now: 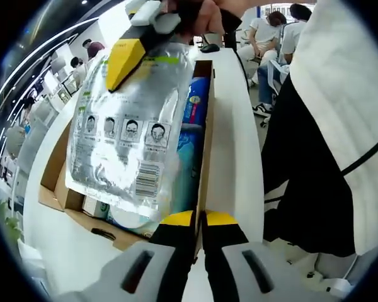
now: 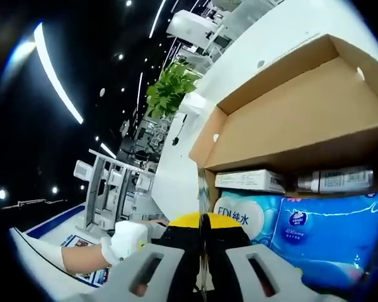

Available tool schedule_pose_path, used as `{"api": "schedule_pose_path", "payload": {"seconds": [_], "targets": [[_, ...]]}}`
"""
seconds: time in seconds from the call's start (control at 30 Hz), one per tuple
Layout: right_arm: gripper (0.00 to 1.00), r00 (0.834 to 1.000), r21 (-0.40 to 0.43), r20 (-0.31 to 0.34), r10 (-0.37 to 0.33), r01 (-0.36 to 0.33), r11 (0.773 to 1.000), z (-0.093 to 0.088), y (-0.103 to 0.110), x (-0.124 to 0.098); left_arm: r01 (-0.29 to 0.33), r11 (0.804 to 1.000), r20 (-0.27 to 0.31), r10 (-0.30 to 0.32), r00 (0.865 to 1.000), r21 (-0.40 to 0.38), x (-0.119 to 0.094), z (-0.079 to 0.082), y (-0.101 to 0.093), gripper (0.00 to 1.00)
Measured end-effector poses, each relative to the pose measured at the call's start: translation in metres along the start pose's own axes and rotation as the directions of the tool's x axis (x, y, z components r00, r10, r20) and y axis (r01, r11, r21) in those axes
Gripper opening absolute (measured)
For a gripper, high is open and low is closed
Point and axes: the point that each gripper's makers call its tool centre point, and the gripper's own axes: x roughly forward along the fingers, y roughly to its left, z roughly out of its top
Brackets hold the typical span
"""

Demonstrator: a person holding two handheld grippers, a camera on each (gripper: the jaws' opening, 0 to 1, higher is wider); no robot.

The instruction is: Operate the shoe box by opening the lid, removing the specified soft item, and placing it in the target area until the item is outside and the box remains undamaged.

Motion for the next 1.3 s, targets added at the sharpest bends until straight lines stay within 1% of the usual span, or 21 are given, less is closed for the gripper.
{"api": "schedule_pose_path", "payload": {"seconds": [0.1,0.13,0.17,0.2,0.23,0.3,0.37,0.4,0.43,0.57,0.73,0.83,0.97,1.03,1.13,1.2,1.27,1.3], "targets": [[0.0,1.0,-0.009,0.006,0.006,-0.006,1.0,0.001,-0.003,-0.01,0.004,1.0,-0.004,-0.004,1.0,0.001,0.0,0.001,0.0,0.04],[0.0,1.0,-0.006,0.01,0.007,-0.007,1.0,0.001,-0.005,-0.013,0.006,1.0,-0.006,-0.006,1.0,0.007,0.0,0.001,-0.001,0.03],[0.0,1.0,0.018,0.016,0.008,-0.009,1.0,0.002,-0.006,-0.017,0.008,1.0,-0.006,-0.008,1.0,0.011,0.0,0.001,-0.001,0.03],[0.0,1.0,0.017,0.023,0.015,-0.016,1.0,0.002,-0.006,-0.021,0.01,1.0,-0.004,-0.01,1.0,0.014,0.0,0.001,-0.001,0.03],[0.0,0.999,0.019,0.026,0.019,-0.019,1.0,0.002,-0.006,-0.022,0.012,1.0,-0.001,-0.012,1.0,0.016,0.0,0.001,-0.001,0.03],[0.0,0.998,0.048,0.044,0.038,-0.04,0.998,0.005,-0.003,-0.029,0.025,0.999,0.001,-0.025,1.0,0.025,0.0,0.002,-0.002,0.02],[0.0,0.997,0.044,0.049,0.06,-0.062,0.997,0.006,0.0,-0.035,0.034,0.999,0.0,-0.034,0.999,0.03,0.0,0.002,-0.002,0.02],[0.0,0.997,0.041,0.049,0.067,-0.069,0.997,0.007,0.001,-0.039,0.047,0.999,0.004,-0.047,0.999,0.02,0.001,0.001,-0.002,0.02],[0.0,0.996,0.034,0.051,0.069,-0.071,0.997,0.008,0.001,-0.042,0.044,0.999,0.007,-0.045,0.999,0.026,0.0,0.002,-0.001,0.02],[0.0,0.996,0.008,0.076,0.054,-0.055,0.998,0.013,-0.003,-0.054,0.053,0.998,0.008,-0.054,0.999,0.031,0.001,0.002,-0.002,0.02],[0.0,0.994,0.025,0.102,0.043,-0.045,0.999,0.016,-0.008,-0.066,0.038,0.998,0.009,-0.038,0.999,0.052,0.001,0.003,-0.002,0.01],[0.0,0.993,0.026,0.106,0.046,-0.049,0.998,0.015,-0.007,-0.072,0.037,0.998,0.007,-0.037,0.999,0.055,0.001,0.003,-0.002,0.01],[0.0,0.992,0.018,0.115,0.055,-0.058,0.998,0.019,-0.004,-0.08,0.032,0.998,0.01,-0.032,0.999,0.061,0.001,0.003,-0.002,0.02],[0.0,0.992,0.007,0.114,0.048,-0.049,0.999,0.02,-0.003,-0.084,0.029,0.998,0.008,-0.029,1.0,0.062,0.004,0.004,-0.003,0.02],[0.0,0.993,-0.002,0.111,0.034,-0.034,0.999,0.021,-0.005,-0.09,0.032,0.998,-0.01,-0.031,0.999,0.058,0.008,0.001,-0.002,0.02],[0.0,0.992,0.001,0.123,0.036,-0.036,0.999,0.024,-0.005,-0.095,0.028,0.996,-0.011,-0.027,1.0,0.082,0.008,0.0,-0.003,0.02],[0.0,0.991,0.008,0.131,0.039,-0.041,0.999,0.026,-0.005,-0.098,0.028,0.996,-0.003,-0.027,1.0,0.081,0.007,0.0,-0.002,0.02],[0.0,0.991,0.007,0.132,0.037,-0.038,0.999,0.026,-0.006,-0.098,0.039,0.998,-0.01,-0.039,0.999,0.056,0.008,-0.001,-0.001,0.02]]}}
